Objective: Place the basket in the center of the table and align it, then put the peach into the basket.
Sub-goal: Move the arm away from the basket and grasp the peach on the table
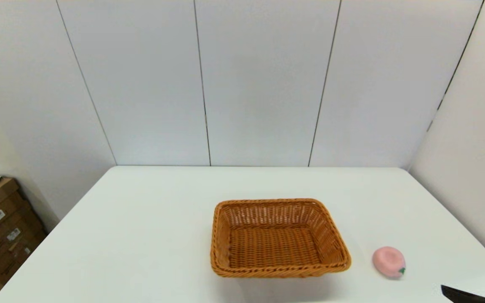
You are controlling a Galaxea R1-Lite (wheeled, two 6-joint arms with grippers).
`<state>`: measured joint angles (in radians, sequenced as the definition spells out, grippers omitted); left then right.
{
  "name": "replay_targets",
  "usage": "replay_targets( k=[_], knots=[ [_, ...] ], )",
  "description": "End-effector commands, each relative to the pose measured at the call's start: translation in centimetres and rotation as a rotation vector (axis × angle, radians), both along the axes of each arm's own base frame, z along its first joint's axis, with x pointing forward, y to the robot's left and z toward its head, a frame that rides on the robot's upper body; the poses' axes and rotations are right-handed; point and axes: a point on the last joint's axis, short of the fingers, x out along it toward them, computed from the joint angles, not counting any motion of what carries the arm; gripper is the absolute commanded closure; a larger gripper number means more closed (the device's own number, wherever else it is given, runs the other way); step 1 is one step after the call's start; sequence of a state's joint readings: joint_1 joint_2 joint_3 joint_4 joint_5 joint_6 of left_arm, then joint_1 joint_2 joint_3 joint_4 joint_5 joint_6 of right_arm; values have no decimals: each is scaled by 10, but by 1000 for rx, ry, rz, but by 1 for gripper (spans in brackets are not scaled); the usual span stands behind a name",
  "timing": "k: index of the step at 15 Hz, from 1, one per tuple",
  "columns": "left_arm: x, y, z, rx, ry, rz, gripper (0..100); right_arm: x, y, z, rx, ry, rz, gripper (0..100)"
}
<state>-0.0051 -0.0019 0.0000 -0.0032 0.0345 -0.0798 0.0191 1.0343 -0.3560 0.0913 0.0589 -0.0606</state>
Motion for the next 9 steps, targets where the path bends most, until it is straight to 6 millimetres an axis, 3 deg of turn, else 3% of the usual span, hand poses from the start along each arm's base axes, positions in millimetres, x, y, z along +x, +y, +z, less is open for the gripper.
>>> replay_targets(
  k=[1,5,9],
  knots=[
    [0,0,0,-2,0,1,0,100,6,-79,9,232,13,0],
    [0,0,0,-2,0,3,0,120,5,-123,13,165,-16,0],
    [0,0,0,-2,0,0,0,124,4,-132,11,144,-47,0]
  ],
)
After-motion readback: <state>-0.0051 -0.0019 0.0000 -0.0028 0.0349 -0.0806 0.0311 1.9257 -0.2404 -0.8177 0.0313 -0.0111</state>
